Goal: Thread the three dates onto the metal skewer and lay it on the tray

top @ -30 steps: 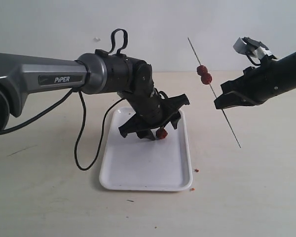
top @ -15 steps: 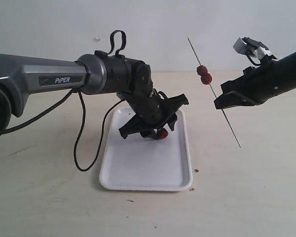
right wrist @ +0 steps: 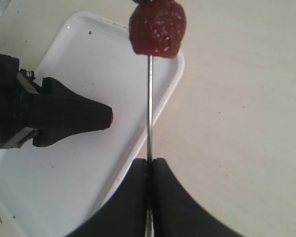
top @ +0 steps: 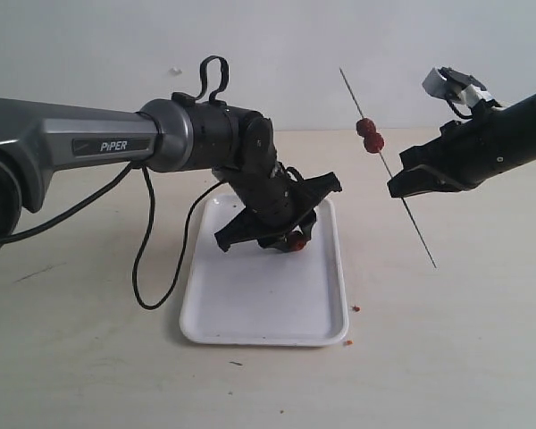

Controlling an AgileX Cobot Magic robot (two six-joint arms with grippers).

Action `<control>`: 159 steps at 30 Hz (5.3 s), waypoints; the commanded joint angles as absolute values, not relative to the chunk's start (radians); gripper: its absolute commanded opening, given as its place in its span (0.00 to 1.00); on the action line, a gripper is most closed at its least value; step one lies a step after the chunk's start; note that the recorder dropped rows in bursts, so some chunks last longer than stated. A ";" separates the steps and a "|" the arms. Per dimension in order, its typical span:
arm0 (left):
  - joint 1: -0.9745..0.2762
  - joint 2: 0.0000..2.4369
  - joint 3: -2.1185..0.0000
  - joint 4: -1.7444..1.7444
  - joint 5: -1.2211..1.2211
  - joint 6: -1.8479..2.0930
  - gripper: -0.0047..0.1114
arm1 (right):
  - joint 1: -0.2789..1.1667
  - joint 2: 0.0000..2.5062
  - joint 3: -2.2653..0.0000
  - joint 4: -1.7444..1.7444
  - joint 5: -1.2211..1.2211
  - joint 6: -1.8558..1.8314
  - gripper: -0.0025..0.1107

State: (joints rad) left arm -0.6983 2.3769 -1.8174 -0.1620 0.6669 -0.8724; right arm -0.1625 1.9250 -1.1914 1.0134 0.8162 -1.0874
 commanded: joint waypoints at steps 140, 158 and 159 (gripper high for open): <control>-0.530 2.092 -1.817 -0.413 0.708 0.000 0.47 | -0.023 1.956 -0.964 1.467 0.895 -1.407 0.02; -0.522 1.538 -1.172 -0.111 0.200 -0.056 0.04 | 0.027 1.956 -0.886 1.568 0.952 -1.326 0.02; -0.521 1.487 -1.105 -0.111 0.142 -0.042 0.04 | 0.052 1.956 -0.886 1.588 0.935 -1.327 0.02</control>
